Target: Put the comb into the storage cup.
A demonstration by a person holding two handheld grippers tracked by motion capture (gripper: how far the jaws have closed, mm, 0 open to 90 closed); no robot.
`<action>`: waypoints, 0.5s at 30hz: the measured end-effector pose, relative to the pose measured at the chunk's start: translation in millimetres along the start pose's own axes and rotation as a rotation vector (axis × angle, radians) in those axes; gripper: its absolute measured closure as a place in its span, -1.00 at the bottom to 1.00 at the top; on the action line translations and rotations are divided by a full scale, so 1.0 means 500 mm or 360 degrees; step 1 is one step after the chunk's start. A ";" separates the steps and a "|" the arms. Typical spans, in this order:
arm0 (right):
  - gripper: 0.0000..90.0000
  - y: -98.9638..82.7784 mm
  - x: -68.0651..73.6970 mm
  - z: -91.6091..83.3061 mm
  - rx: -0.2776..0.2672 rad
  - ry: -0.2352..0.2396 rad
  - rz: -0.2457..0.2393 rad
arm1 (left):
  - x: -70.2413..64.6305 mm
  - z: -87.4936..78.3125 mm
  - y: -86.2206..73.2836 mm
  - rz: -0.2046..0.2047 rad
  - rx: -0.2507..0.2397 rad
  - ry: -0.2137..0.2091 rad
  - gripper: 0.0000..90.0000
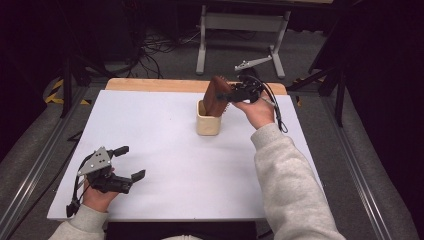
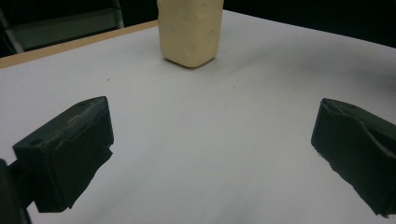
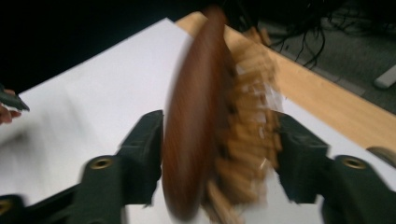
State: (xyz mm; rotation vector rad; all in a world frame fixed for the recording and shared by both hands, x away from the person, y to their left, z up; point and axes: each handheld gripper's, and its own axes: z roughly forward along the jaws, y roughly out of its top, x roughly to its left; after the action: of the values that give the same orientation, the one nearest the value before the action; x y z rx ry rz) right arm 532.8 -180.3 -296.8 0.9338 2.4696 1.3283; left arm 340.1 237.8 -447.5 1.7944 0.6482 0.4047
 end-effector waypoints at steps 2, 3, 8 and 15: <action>-0.52 0.003 0.006 -0.006 -0.0055 -0.0098 -0.0091 | 0.000 0.000 0.000 0.0001 0.0001 0.0000 -1.00; -0.67 0.004 0.009 -0.008 -0.0088 -0.0165 -0.0155 | 0.000 0.000 0.000 0.0000 0.0003 0.0000 -1.00; -0.92 0.006 0.016 -0.026 -0.0147 -0.0385 -0.0260 | 0.000 -0.001 0.001 0.0006 -0.0004 0.0009 -1.00; -0.95 0.007 0.036 -0.065 -0.0187 -0.0421 -0.0342 | 0.005 -0.002 0.001 -0.0002 0.0001 0.0011 -0.99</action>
State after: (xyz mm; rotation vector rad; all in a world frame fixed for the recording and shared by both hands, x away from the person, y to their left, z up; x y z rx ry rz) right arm 506.2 -190.1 -272.8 0.7400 2.1962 1.1807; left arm 341.6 240.1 -447.0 1.7938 0.6546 0.4100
